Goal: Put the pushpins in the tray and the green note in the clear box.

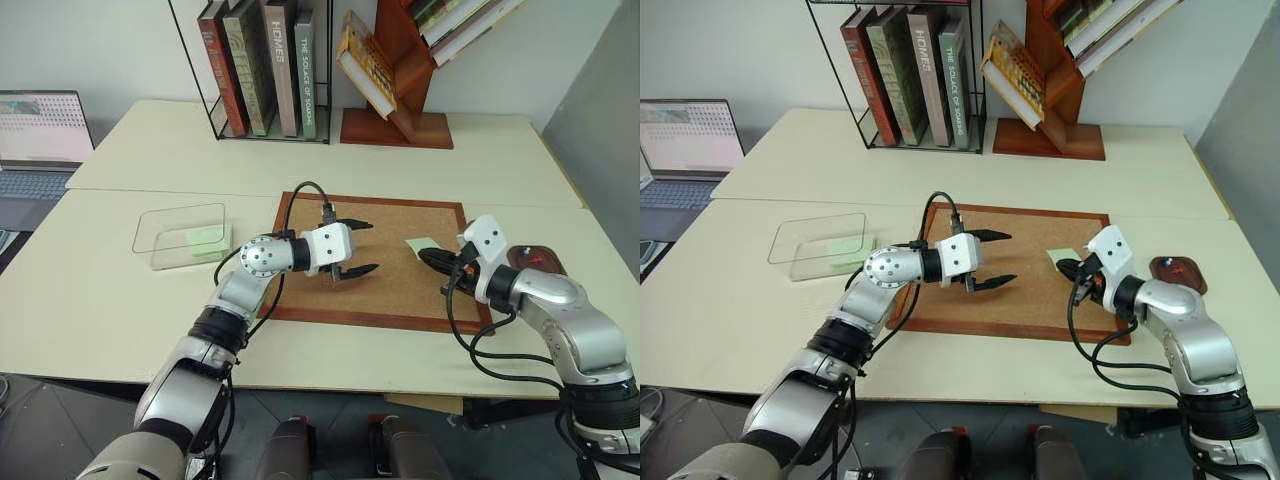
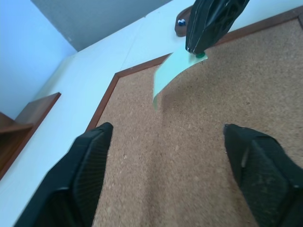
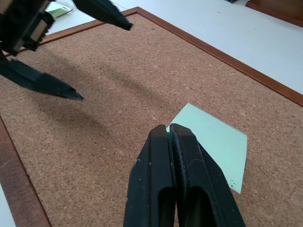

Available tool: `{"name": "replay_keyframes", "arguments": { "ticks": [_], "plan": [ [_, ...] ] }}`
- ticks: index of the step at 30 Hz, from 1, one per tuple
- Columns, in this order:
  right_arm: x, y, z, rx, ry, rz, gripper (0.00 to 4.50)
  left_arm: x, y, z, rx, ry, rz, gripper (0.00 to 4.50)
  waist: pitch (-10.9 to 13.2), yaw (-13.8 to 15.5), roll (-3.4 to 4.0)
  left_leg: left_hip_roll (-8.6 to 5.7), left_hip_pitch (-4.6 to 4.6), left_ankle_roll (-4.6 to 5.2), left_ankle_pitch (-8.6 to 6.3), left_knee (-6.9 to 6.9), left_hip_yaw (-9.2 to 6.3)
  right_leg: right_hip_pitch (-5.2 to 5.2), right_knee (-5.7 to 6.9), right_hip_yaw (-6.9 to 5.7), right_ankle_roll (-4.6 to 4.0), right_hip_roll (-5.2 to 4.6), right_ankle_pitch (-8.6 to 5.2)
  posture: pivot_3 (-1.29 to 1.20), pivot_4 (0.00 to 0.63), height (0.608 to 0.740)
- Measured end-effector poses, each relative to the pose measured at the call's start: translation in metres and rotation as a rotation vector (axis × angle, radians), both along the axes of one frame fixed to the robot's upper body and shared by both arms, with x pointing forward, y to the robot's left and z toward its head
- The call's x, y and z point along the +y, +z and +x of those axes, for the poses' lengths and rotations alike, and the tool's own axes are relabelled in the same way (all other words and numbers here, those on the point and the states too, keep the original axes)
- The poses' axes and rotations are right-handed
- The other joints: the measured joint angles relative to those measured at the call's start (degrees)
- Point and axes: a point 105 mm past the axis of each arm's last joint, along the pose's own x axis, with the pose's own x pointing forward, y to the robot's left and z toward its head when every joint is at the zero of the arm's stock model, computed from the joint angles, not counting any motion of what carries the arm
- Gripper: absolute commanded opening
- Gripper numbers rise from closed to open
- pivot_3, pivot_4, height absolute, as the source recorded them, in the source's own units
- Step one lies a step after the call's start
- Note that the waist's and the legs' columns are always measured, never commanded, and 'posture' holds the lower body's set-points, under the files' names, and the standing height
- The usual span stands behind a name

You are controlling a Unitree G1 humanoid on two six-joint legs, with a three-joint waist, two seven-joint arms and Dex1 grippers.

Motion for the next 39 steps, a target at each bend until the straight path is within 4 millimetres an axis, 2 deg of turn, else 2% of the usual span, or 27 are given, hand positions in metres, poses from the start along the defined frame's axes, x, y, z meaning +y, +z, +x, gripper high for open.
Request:
{"name": "replay_keyframes", "arguments": {
  "ticks": [8, 14, 17, 21, 29, 36, 37, 39],
  "plan": [
    [0.007, 0.002, -0.006, 0.039, 0.015, 0.000, 0.00, -0.022, -0.008, 0.008, -0.014, -0.064, 0.056, 4.34, 0.0, 0.0, -0.01, -0.02, -0.16, 0.00, 0.00, 0.04, -0.04, -0.13, 0.01, -0.03, 0.01, 0.17, 0.01, 0.00, 0.150, 0.740],
    [0.012, 0.004, -0.009, 0.049, 0.028, 0.006, 0.00, -0.039, -0.002, 0.010, -0.036, -0.100, 0.053, 4.34, 0.0, 0.0, -0.02, -0.03, -0.21, 0.01, 0.00, 0.05, -0.04, -0.16, -0.01, -0.04, 0.02, 0.18, 0.01, 0.00, 0.150, 0.740],
    [0.013, 0.004, -0.009, 0.057, 0.026, 0.005, 0.00, -0.045, -0.009, 0.008, -0.026, -0.119, 0.074, 3.90, 0.0, -0.1, -0.02, -0.03, -0.27, 0.01, 0.00, 0.06, -0.03, -0.23, 0.01, -0.04, 0.02, 0.18, 0.01, 0.00, 0.150, 0.740],
    [0.014, 0.004, -0.010, 0.067, 0.031, 0.013, 0.00, -0.049, -0.012, 0.008, -0.022, -0.133, 0.091, 3.08, 0.0, -0.1, -0.02, -0.03, -0.36, 0.01, 0.00, 0.07, -0.04, -0.33, 0.05, -0.04, 0.02, 0.20, 0.01, 0.00, 0.150, 0.740],
    [0.020, 0.008, -0.012, 0.074, 0.045, 0.036, 0.00, -0.048, -0.016, 0.009, -0.066, -0.141, 0.138, 1.66, 0.0, -0.1, -0.02, -0.04, -0.61, 0.01, 0.00, 0.09, -0.01, -0.57, 0.09, -0.02, 0.02, 0.21, 0.02, 0.00, 0.150, 0.740],
    [0.023, 0.010, -0.014, 0.087, 0.058, 0.053, 0.00, -0.050, -0.017, 0.006, -0.106, -0.167, 0.162, 0.21, 0.0, -0.1, -0.02, -0.04, -0.59, 0.01, 0.00, 0.11, -0.03, -0.57, 0.14, -0.02, 0.02, 0.21, 0.03, 0.00, 0.150, 0.740],
    [0.024, 0.011, -0.014, 0.087, 0.058, 0.054, 0.00, -0.050, -0.017, 0.006, -0.106, -0.169, 0.165, 0.04, 0.0, -0.1, -0.02, -0.04, -0.59, 0.01, 0.00, 0.11, -0.02, -0.57, 0.14, -0.01, 0.02, 0.21, 0.03, 0.00, 0.150, 0.740],
    [0.024, 0.011, -0.014, 0.086, 0.056, 0.056, 0.00, -0.050, -0.018, 0.006, -0.104, -0.171, 0.168, 0.04, 0.0, -0.1, -0.02, -0.04, -0.59, 0.01, 0.00, 0.12, -0.02, -0.57, 0.15, -0.01, 0.01, 0.21, 0.03, 0.00, 0.150, 0.740]
  ]
}}
